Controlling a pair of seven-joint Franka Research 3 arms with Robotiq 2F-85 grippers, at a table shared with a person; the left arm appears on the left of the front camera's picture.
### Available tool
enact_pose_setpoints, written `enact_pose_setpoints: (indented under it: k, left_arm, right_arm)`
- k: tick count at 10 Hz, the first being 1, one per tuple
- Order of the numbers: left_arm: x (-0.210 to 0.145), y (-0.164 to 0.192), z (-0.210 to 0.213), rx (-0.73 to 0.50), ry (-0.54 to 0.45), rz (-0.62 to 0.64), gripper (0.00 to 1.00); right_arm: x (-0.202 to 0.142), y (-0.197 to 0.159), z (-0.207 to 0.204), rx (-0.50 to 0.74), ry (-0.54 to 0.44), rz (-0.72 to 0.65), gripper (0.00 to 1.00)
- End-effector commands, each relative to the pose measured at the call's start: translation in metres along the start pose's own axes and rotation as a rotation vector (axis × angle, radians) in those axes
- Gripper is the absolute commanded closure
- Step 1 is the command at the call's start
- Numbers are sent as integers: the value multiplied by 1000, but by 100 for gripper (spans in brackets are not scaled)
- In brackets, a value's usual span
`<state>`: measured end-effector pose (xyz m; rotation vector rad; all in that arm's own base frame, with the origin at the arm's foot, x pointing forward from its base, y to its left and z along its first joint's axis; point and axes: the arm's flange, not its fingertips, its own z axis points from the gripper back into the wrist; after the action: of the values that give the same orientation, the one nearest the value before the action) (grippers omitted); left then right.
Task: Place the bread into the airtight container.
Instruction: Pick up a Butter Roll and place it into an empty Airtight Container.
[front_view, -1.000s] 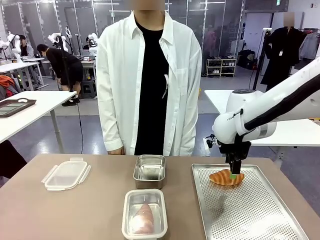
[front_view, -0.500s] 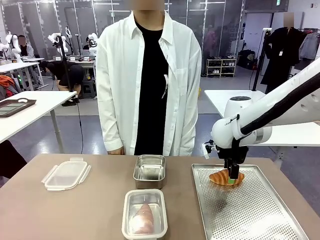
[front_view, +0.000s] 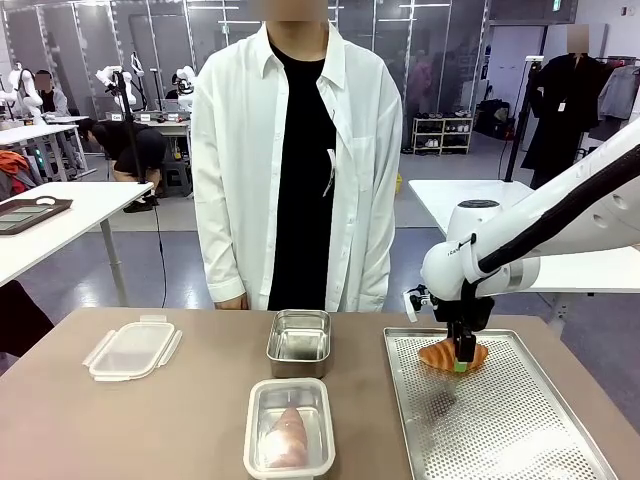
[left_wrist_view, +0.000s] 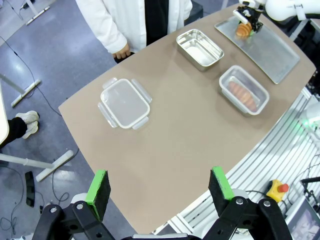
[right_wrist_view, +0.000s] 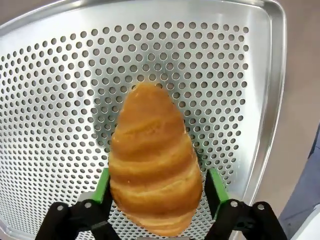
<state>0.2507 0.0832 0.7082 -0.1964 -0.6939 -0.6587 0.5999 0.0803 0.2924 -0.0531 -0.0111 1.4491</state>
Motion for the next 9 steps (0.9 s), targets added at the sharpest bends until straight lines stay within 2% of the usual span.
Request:
enact_pose_setpoints:
  k: [1,2,3,4,7,9]
  left_arm:
    - [1,0,1,-1,-2,-7,0]
    - [1,0,1,-1,-2,-7,0]
    - [1,0,1,-1,-2,-7,0]
    - [1,0,1,-1,-2,-7,0]
    - [1,0,1,-1,-2,-7,0]
    - [1,0,1,-1,-2,-7,0]
  right_arm:
    - [0,-7,0,3,-15,9,39]
    - [0,-7,2,0,-16,8,46]
    - [0,-7,4,3,-15,2,59]
    - [0,-7,11,16,-16,-15,63]
    - [1,-3,57,4,-12,-61,63]
    - [8,5,103,0,-69,-113,63]
